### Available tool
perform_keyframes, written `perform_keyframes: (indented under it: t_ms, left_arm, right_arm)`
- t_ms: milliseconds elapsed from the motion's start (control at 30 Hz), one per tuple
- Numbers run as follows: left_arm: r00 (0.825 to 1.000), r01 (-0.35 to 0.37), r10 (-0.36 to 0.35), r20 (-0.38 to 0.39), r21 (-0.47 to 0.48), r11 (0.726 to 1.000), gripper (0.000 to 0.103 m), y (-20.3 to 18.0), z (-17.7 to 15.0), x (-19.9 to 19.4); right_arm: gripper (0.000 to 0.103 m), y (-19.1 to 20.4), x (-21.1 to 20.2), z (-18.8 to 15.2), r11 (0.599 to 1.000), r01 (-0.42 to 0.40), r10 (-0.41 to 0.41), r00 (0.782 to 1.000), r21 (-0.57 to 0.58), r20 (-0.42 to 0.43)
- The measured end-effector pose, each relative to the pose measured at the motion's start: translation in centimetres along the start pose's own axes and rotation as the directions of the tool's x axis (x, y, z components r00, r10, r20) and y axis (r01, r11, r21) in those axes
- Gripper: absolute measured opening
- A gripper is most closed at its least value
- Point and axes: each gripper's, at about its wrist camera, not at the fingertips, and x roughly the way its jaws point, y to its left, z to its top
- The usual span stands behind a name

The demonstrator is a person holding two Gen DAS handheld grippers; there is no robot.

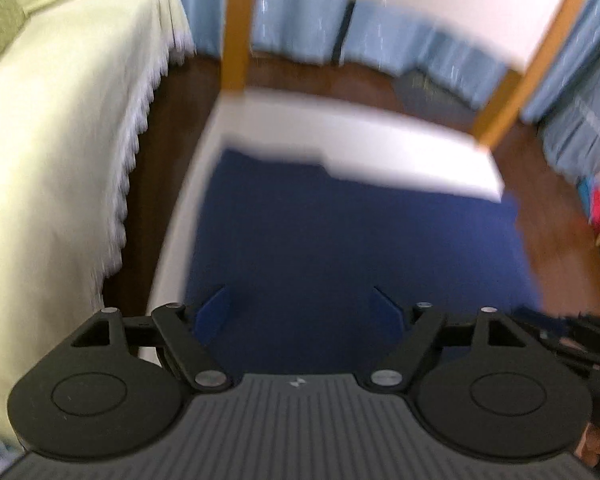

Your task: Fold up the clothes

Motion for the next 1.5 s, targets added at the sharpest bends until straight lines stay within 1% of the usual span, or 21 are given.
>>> perform_keyframes:
  t_ms: [67, 133, 200, 233, 267, 333, 400, 467, 500, 533, 567, 633, 667, 700, 800, 867, 933, 1000, 1100, 1400, 1500]
  left_arm:
    - [0.998, -0.04, 0.037, 0.053, 0.058, 0.997, 0.092, -0.7, -1.1, 0.9]
    - [0.997, -0.064, 0.062, 0.036, 0.048, 0.997, 0.093, -1.3, -0.5, 0.9]
    - [0.996, -0.091, 0.091, 0.014, 0.034, 0.995, 0.093, -1.9, 0.4, 0.3]
    - [0.994, -0.108, 0.107, 0.019, 0.031, 0.994, 0.093, -2.3, 0.7, -0.5]
    - [0.993, -0.118, 0.117, 0.028, 0.027, 0.993, 0.093, -2.6, 0.8, -1.8]
    - [0.992, -0.12, 0.118, 0.049, 0.023, 0.993, 0.093, -2.9, 0.6, -4.8]
    - [0.99, -0.121, 0.119, 0.07, 0.018, 0.993, 0.093, -3.2, 0.3, -7.9]
    - [0.989, -0.122, 0.12, 0.09, 0.013, 0.992, 0.093, -3.5, 0.1, -10.9]
    - [0.988, -0.122, 0.121, 0.1, 0.01, 0.992, 0.093, -3.6, -0.1, -12.4]
    - [0.986, -0.123, 0.121, 0.111, 0.008, 0.992, 0.093, -3.8, -0.2, -13.9]
    - [0.985, -0.123, 0.122, 0.121, 0.005, 0.992, 0.094, -3.9, -0.3, -15.4]
    - [0.982, -0.123, 0.121, 0.145, 0.0, 0.992, 0.094, -4.2, -0.7, -18.7]
    - [0.98, -0.121, 0.12, 0.161, -0.004, 0.993, 0.094, -4.2, -1.1, -20.7]
    - [0.977, -0.119, 0.118, 0.176, -0.008, 0.993, 0.095, -4.1, -1.5, -22.7]
    - [0.969, -0.102, 0.105, 0.223, -0.024, 0.994, 0.095, -3.9, -2.7, -28.6]
    - [0.967, -0.055, 0.065, 0.248, -0.045, 0.997, 0.095, -3.4, -3.6, -32.2]
    - [0.967, -0.013, 0.027, 0.254, -0.059, 0.998, 0.096, -2.8, -4.5, -35.2]
    - [0.976, -0.017, 0.031, 0.215, -0.066, 0.998, 0.096, -2.4, -5.3, -37.2]
    - [0.986, -0.033, 0.045, 0.16, -0.074, 0.997, 0.096, -1.8, -6.9, -39.6]
    - [0.979, -0.091, 0.086, 0.187, 0.02, 0.996, 0.096, -2.8, -10.7, -44.8]
    - [0.975, -0.084, 0.075, 0.208, 0.035, 0.996, 0.096, -3.5, -11.0, -46.4]
  right_arm:
    - [0.016, 0.5, 0.8, -0.8, 1.0, 0.012, -0.012, 0.999, -0.011, 0.033]
    - [0.017, 1.4, 1.1, -1.0, 0.997, 0.046, -0.042, 0.998, -0.069, 0.055]
    - [0.018, 1.3, 0.9, -0.7, 0.998, 0.044, -0.042, 0.998, -0.045, 0.038]
    - [0.021, 1.1, 0.7, -0.4, 0.998, 0.042, -0.041, 0.999, -0.037, 0.034]
    - [0.032, 0.9, 0.1, 0.0, 0.999, 0.043, -0.043, 0.999, -0.008, 0.029]
    - [0.047, 0.7, -1.4, 0.5, 0.997, 0.06, -0.062, 0.997, 0.039, 0.05]
    - [0.061, 0.7, -4.5, 1.1, 0.995, 0.044, -0.054, 0.992, 0.092, 0.115]
    - [0.082, 1.4, -8.1, 1.0, 0.992, 0.03, -0.054, 0.98, 0.125, 0.19]
    - [0.086, 1.9, -9.8, 0.9, 0.991, 0.025, -0.055, 0.972, 0.132, 0.228]
    - [0.096, 2.5, -11.6, 0.7, 0.991, 0.028, -0.063, 0.962, 0.134, 0.265]
    - [0.102, 2.7, -12.4, 0.5, 0.991, 0.032, -0.069, 0.957, 0.133, 0.281]
    - [0.102, 3.8, -15.8, 0.3, 0.99, 0.055, -0.098, 0.935, 0.132, 0.341]
    - [0.102, 4.9, -19.0, 0.0, 0.986, 0.086, -0.135, 0.916, 0.145, 0.377]
    - [0.102, 5.5, -20.7, -0.1, 0.983, 0.098, -0.152, 0.905, 0.155, 0.396]
    - [0.102, 7.0, -26.3, -0.8, 0.976, 0.101, -0.181, 0.872, 0.194, 0.455]
    - [0.102, 7.6, -29.4, -1.4, 0.968, 0.08, -0.186, 0.865, 0.237, 0.466]
    - [0.102, 8.0, -32.3, -2.1, 0.962, 0.026, -0.155, 0.872, 0.27, 0.465]
    - [0.102, 8.7, -35.1, -2.6, 0.964, -0.033, -0.083, 0.904, 0.262, 0.42]
    - [0.102, 10.2, -37.9, -3.4, 0.965, -0.003, -0.098, 0.923, 0.262, 0.372]
    - [0.102, 13.2, -43.7, -5.5, 0.966, -0.003, -0.087, 0.938, 0.26, 0.335]
    - [0.102, 13.9, -45.1, -5.5, 0.966, -0.005, -0.085, 0.938, 0.258, 0.335]
